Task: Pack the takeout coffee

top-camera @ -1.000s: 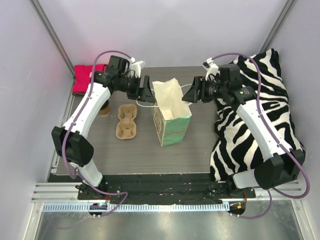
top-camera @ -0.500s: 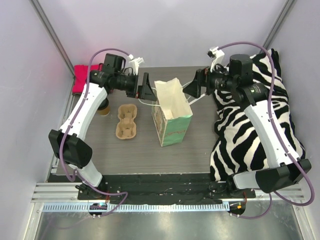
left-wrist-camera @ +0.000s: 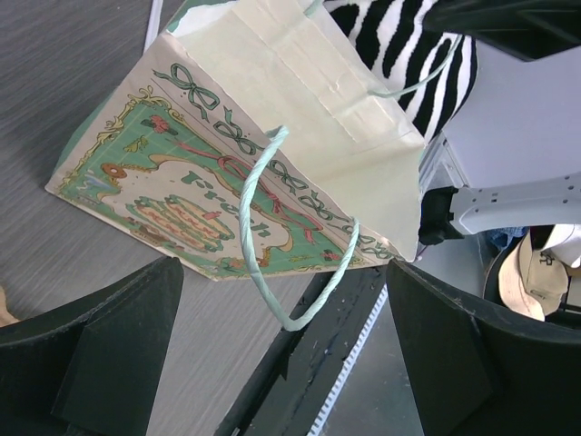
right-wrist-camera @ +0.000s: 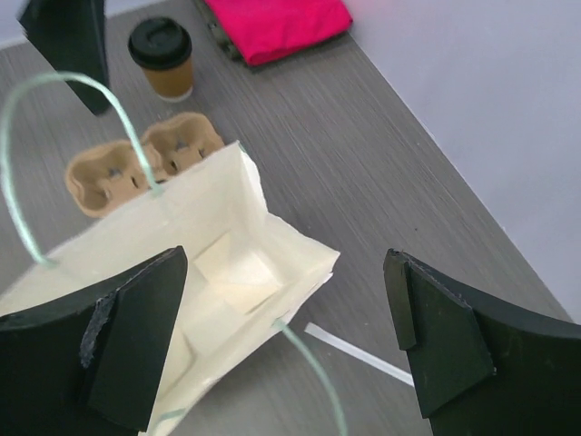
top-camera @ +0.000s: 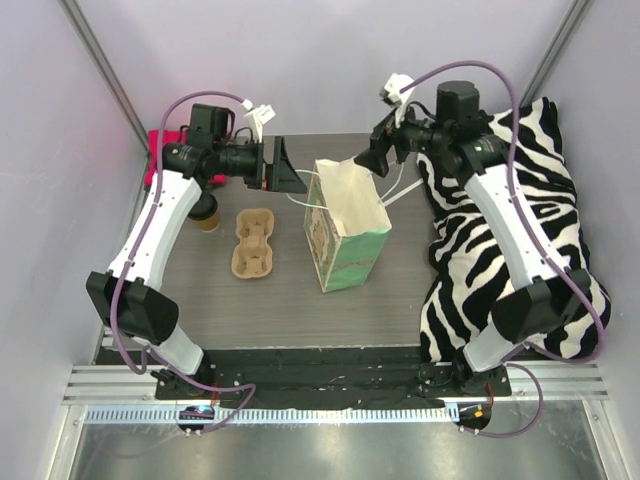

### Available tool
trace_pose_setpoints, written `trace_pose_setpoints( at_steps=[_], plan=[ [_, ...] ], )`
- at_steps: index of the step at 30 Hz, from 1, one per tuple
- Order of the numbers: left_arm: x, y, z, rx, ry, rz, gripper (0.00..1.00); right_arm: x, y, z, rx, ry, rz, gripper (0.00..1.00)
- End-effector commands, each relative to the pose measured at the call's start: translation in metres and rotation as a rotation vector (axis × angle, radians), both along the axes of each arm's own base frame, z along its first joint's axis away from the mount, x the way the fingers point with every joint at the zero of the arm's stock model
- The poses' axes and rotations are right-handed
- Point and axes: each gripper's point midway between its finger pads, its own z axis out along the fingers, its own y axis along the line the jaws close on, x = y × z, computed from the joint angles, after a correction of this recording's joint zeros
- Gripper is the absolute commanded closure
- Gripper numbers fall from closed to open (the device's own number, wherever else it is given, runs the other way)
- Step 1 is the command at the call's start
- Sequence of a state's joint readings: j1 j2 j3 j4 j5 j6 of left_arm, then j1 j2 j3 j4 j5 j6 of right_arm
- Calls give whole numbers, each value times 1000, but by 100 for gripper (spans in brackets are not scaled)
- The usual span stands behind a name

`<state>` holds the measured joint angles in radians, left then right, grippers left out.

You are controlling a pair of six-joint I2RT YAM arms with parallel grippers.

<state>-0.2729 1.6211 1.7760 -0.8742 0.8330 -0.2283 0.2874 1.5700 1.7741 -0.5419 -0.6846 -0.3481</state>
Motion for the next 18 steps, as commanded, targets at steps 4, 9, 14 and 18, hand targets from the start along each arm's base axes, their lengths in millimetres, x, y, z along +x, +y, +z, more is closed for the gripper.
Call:
trace_pose_setpoints(
  at_steps=[4,9,14,18],
  plan=[
    [-7,8,30,-82,-80,-9,0,14,32,3,-183,-256,164,2],
    [-7,11,28,-90,-73,-5,0,25,47,-33,-319,-285,201,3],
    [-7,21,35,-101,-97,16,0,35,55,-58,-426,-324,243,7],
    [-10,29,41,-122,-98,26,0,54,51,-72,-505,-340,226,10]
  ],
)
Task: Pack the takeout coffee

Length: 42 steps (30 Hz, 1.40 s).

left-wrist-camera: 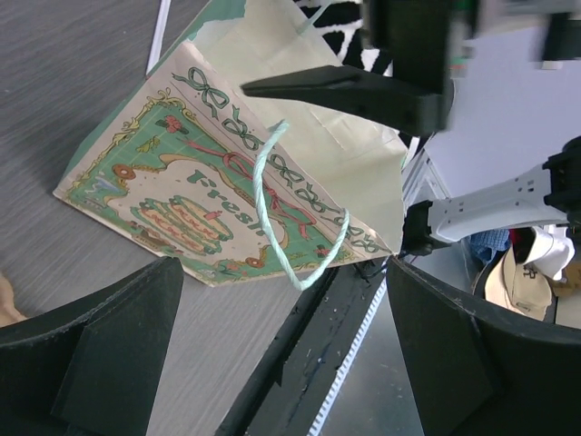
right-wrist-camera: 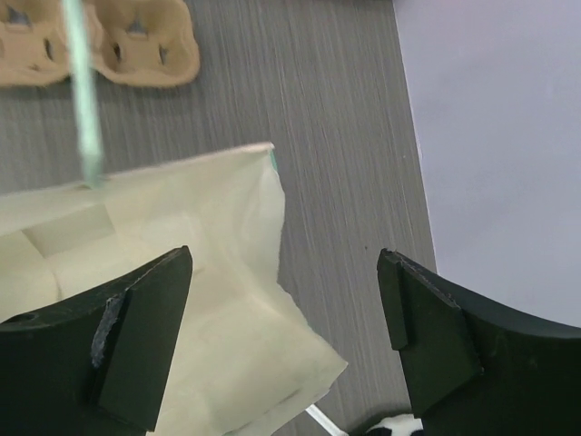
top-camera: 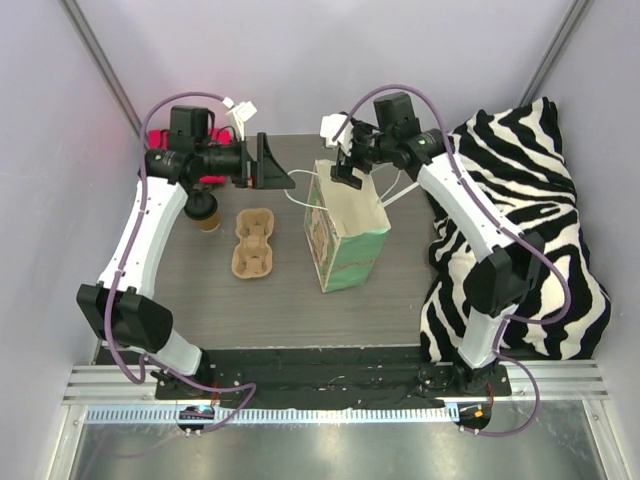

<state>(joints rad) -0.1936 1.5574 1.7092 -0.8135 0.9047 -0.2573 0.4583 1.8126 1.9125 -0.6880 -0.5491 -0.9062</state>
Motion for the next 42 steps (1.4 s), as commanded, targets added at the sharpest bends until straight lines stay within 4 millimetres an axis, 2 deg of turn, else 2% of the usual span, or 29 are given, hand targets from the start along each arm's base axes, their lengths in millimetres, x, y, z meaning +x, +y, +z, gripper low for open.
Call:
trace_pose_setpoints(
  at_steps=[1,3,4,6,7,9,11,13,16,19,21,23,28,31,32,33,34,36,37,39,40,42],
  plan=[
    [-11,9,29,-63,-78,-13,0,27,-11,-1,-102,-106,-31,12],
    [-12,17,33,-71,-84,6,0,29,-12,-1,-114,-102,-30,17],
    [-12,19,33,-73,-86,11,0,29,-9,-5,-118,-89,-20,29],
    [-13,29,37,-73,-107,32,0,21,-9,-2,-130,-71,-2,42],
    [-12,32,34,-69,-102,43,0,19,-9,-3,-142,-65,-2,57],
    [-9,46,27,-38,-110,95,0,6,-6,0,-163,-43,11,79],
    [-5,60,16,-1,-109,133,0,-5,-8,9,-170,-45,10,87],
    [2,73,2,83,-151,166,0,-20,-6,7,-185,-19,26,96],
    [12,90,-29,222,-157,171,0,-43,-9,13,-190,-18,41,99],
    [18,101,-48,315,-130,156,0,-59,-15,14,-194,-9,48,99],
    [30,109,-64,380,-131,140,0,-67,-17,11,-196,10,46,99],
    [44,119,-83,454,-133,125,0,-74,-21,19,-178,16,28,99],
    [84,129,-99,533,-232,104,1,-90,-28,33,-141,28,1,99],
    [101,131,-112,583,-317,2,0,-96,-31,35,-134,49,-13,99],
    [99,131,-118,617,-307,-32,0,-98,-32,36,-130,53,-17,99],
    [103,131,-135,647,-314,-105,0,-100,-32,37,-122,62,-24,99],
    [104,130,-136,657,-322,-130,0,-100,-32,38,-115,64,-25,99],
    [110,134,-151,691,-294,-146,0,-103,-30,39,-98,79,-28,99],
    [116,135,-166,702,-282,-178,0,-102,-30,38,-94,85,-33,99],
    [109,135,-177,706,-266,-267,0,-101,-29,36,-91,99,-35,99],
    [107,135,-190,719,-285,-347,1,-102,-28,35,-88,109,-39,99],
    [102,138,-203,729,-277,-394,2,-100,-27,33,-92,119,-48,99]
  ],
)
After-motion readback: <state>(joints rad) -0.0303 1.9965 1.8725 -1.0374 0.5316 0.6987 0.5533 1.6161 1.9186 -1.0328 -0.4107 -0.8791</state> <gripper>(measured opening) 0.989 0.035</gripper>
